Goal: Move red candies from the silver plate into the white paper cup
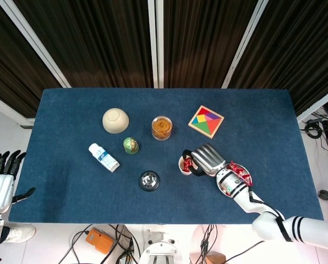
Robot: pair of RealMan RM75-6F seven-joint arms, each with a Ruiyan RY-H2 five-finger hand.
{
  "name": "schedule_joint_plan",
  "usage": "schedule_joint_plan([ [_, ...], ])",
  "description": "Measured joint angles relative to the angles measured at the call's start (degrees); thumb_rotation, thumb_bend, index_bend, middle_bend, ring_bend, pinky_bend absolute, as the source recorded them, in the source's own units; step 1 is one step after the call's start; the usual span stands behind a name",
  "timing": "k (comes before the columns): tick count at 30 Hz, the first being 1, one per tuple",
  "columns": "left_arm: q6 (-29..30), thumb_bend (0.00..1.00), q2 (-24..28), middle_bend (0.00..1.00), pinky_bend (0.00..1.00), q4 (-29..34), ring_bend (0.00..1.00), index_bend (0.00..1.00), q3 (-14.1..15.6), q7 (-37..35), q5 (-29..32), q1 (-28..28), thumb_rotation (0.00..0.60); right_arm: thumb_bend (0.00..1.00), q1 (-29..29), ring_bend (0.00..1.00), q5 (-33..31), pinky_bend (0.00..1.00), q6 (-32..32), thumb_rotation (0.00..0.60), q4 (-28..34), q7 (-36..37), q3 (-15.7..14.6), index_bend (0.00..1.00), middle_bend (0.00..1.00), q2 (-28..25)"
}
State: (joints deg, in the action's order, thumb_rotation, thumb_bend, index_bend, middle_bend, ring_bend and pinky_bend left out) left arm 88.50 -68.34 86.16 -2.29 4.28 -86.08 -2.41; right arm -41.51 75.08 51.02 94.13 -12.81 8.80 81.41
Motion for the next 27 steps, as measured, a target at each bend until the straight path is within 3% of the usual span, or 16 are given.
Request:
schedule_joint_plan([
  [6,0.55,0.00,-0.09,0.06,0.00,-0.56,0.00,0.09,0.11,-0.51,0.13,0.51,0.600,0.37,-0.04,0.96,0.91,1.00,1.45,0.600,-1.38,0.46,-0.34,0.33,0.80,1.42],
  [13,1.18,0.00,-0.11,0.06,0.00,-1.21,0.00,0.09,0.26,-1.41,-0.18,0.93,0.600,0.36,2.81,0.96,5.38,1.00,6.69,0.600,0.70,2.94,-1.95,0.39,0.80,-2.25],
  [17,1.42,0.00,0.06,0.06,0.00,-1.27,0.00,0.09,0.43,-1.60,-0.37,1.19,0.600,0.37,6.61,0.96,9.02,1.00,10.38,0.600,1.59,2.53,-5.86,0.44,0.80,-7.47],
  [21,1.60,0.00,0.20,0.06,0.00,-0.93,0.00,0.09,0.48,-1.36,-0.38,1.39,0.600,0.37,9.72,0.96,9.88,1.00,10.63,0.600,0.87,1.30,-10.43,0.45,0.80,-9.44],
  [27,1.53,0.00,0.22,0.06,0.00,-0.18,0.00,0.09,0.52,-0.56,-0.76,1.25,0.600,0.37,11.26,0.96,9.33,1.00,7.69,0.600,-2.20,2.18,-12.73,0.46,0.80,-9.00],
])
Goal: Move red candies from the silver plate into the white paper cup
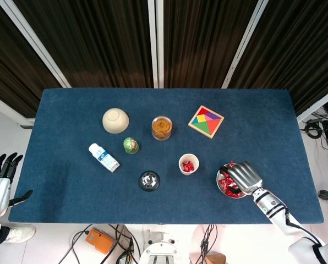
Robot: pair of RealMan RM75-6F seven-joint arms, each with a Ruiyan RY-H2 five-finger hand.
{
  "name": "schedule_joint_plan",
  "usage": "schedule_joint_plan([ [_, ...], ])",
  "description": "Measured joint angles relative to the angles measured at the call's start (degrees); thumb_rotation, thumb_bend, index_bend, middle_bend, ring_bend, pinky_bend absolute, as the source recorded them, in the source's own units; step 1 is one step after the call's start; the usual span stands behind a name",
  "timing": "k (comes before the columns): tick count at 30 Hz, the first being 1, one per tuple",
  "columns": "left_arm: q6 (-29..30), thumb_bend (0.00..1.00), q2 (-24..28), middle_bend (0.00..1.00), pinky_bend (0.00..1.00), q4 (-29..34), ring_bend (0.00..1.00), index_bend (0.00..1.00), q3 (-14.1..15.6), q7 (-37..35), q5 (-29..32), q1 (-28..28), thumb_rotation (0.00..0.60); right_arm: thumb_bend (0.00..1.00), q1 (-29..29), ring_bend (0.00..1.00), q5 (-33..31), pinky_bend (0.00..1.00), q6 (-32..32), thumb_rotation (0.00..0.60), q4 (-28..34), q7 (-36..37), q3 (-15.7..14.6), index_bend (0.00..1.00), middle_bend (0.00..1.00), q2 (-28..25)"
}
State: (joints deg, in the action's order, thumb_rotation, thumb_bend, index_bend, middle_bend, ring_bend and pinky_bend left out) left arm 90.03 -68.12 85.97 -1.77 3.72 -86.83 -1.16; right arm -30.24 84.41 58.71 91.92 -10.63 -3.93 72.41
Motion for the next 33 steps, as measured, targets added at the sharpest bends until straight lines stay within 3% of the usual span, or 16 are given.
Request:
schedule_joint_plan([
  [15,0.15,0.00,0.15,0.06,0.00,0.53,0.00,0.09,-0.14,0.63,0.32,0.29,0.600,0.46,-1.17,0.96,-2.17,1.00,-5.76,0.600,-3.47,0.30,0.55,0.50,0.80,2.64],
  [22,0.28,0.00,0.26,0.05,0.00,0.59,0.00,0.09,-0.28,0.75,0.59,0.47,0.600,0.60,-1.63,0.97,-3.27,1.00,-7.36,0.600,-4.92,0.36,1.03,0.62,0.81,3.63],
  [28,0.16,0.00,0.18,0.05,0.00,0.61,0.00,0.09,-0.37,0.82,0.54,0.35,0.600,0.62,-1.48,0.97,-2.91,1.00,-5.64,0.600,-3.84,0.85,2.01,0.66,0.81,2.66],
  [33,0.02,0.00,0.12,0.05,0.00,0.76,0.00,0.09,-0.59,0.92,0.40,0.05,0.600,0.62,-2.05,0.97,-1.52,1.00,-1.74,0.600,0.37,3.15,5.56,0.65,0.81,0.03],
])
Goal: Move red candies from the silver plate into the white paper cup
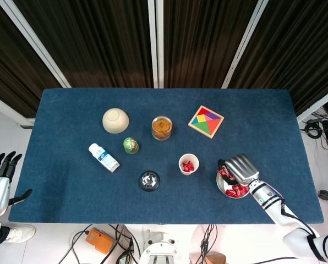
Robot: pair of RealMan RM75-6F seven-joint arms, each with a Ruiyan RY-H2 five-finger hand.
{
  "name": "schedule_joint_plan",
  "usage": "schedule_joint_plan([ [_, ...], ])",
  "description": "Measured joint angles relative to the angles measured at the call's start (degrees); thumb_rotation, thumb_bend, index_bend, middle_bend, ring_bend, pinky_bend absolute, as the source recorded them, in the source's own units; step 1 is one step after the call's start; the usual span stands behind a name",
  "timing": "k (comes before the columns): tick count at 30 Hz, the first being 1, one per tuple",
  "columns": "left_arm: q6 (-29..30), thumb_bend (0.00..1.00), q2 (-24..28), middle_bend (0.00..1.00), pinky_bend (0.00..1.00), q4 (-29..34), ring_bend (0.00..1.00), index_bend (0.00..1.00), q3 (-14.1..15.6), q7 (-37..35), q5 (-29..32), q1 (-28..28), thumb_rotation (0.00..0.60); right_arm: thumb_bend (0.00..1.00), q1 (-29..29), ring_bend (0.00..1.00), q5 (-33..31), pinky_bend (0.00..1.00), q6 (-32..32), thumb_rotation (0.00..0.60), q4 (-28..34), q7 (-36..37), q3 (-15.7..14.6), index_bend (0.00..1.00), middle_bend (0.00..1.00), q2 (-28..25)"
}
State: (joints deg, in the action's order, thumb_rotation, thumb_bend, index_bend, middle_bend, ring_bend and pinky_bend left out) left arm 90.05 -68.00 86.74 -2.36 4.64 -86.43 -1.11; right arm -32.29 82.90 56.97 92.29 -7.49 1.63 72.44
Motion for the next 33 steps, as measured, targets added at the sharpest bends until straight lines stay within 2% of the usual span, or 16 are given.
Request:
schedule_joint_plan([
  [5,-0.11,0.00,0.10,0.05,0.00,0.27,0.00,0.09,-0.12,0.27,-0.15,-0.23,0.600,0.62,-3.69,0.97,-0.67,1.00,-0.39,0.600,3.50,0.63,5.41,0.63,0.81,-0.80],
  [10,0.21,0.00,0.37,0.05,0.00,0.37,0.00,0.09,-0.30,0.30,0.04,-0.11,0.600,0.62,-7.66,0.97,-4.26,1.00,-4.20,0.600,3.97,-1.64,7.41,0.62,0.81,2.14],
  [17,0.17,0.00,0.37,0.05,0.00,0.22,0.00,0.09,-0.18,0.22,0.25,0.10,0.600,0.60,-10.34,0.97,-7.33,1.00,-7.44,0.600,1.96,-5.60,7.22,0.58,0.81,7.28],
  [21,0.23,0.00,0.25,0.05,0.00,0.11,0.00,0.09,-0.14,0.13,0.18,0.14,0.600,0.41,-10.89,0.97,-7.52,1.00,-7.37,0.600,1.10,-6.49,6.83,0.46,0.81,8.43],
  [23,0.33,0.00,0.25,0.05,0.00,0.04,0.00,0.09,-0.12,0.15,0.14,0.20,0.600,0.35,-10.75,0.97,-7.35,1.00,-7.03,0.600,1.48,-6.16,6.71,0.41,0.81,8.15],
  [28,0.36,0.00,0.24,0.05,0.00,-0.11,0.00,0.09,-0.16,-0.14,0.08,0.18,0.600,0.34,-9.09,0.97,-5.79,1.00,-3.80,0.600,2.91,-5.02,6.13,0.38,0.81,6.07],
  [33,0.11,0.00,0.12,0.05,0.00,-0.34,0.00,0.09,-0.13,-0.55,-0.22,-0.07,0.600,0.34,-4.52,0.97,-3.20,1.00,2.37,0.600,4.39,-4.42,3.94,0.44,0.81,1.48],
])
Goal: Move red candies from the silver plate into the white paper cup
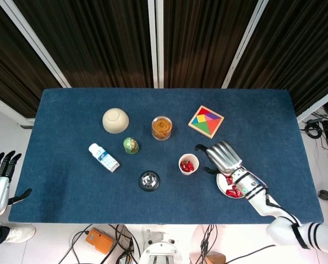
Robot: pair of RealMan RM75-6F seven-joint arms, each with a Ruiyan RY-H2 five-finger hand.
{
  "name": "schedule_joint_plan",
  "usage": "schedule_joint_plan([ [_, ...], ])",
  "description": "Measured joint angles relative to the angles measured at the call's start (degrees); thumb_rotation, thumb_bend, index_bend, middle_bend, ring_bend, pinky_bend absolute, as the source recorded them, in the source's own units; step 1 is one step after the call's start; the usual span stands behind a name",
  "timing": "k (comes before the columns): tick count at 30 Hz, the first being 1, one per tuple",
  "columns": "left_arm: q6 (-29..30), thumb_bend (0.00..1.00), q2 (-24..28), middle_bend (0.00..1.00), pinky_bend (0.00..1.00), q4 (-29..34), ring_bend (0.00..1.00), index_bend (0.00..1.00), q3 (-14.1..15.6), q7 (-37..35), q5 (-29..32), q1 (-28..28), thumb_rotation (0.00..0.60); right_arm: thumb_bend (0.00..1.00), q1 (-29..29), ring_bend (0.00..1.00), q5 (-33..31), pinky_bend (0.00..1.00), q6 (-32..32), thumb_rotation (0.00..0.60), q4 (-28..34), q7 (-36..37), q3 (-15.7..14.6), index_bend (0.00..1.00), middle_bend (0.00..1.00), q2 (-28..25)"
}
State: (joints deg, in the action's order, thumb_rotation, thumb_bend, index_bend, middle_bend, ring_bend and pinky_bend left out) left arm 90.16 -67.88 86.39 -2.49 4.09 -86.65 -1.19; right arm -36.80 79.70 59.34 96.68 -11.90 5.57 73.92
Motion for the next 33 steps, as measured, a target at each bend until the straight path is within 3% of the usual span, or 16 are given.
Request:
schedule_joint_plan([
  [8,-0.10,0.00,-0.30,0.05,0.00,0.24,0.00,0.09,-0.09,0.34,-0.54,-0.45,0.600,0.34,7.78,0.97,2.57,1.00,3.65,0.600,-1.36,-0.23,-8.11,0.50,0.81,-5.10],
  [11,-0.20,0.00,-0.52,0.05,0.00,0.44,0.00,0.09,-0.01,0.63,-0.75,-0.58,0.600,0.34,8.70,0.97,2.66,1.00,2.80,0.600,-3.58,-0.61,-9.32,0.52,0.81,-4.88],
  [23,-0.02,0.00,-0.32,0.04,0.00,0.88,0.00,0.09,0.11,1.24,-0.43,-0.31,0.600,0.37,8.23,0.97,1.10,1.00,-2.54,0.600,-9.96,-1.44,-8.81,0.52,0.81,-0.24],
  [28,-0.12,0.00,-0.42,0.04,0.00,0.65,0.00,0.09,0.17,1.07,-0.29,-0.25,0.600,0.42,7.51,0.97,-0.23,1.00,-4.50,0.600,-11.74,-1.87,-8.02,0.54,0.81,1.24],
  [33,-0.14,0.00,-0.57,0.04,0.00,0.20,0.00,0.09,0.17,0.73,-0.09,-0.15,0.600,0.53,6.83,0.98,-1.15,1.00,-6.31,0.600,-12.67,-1.75,-7.47,0.63,0.81,2.39],
])
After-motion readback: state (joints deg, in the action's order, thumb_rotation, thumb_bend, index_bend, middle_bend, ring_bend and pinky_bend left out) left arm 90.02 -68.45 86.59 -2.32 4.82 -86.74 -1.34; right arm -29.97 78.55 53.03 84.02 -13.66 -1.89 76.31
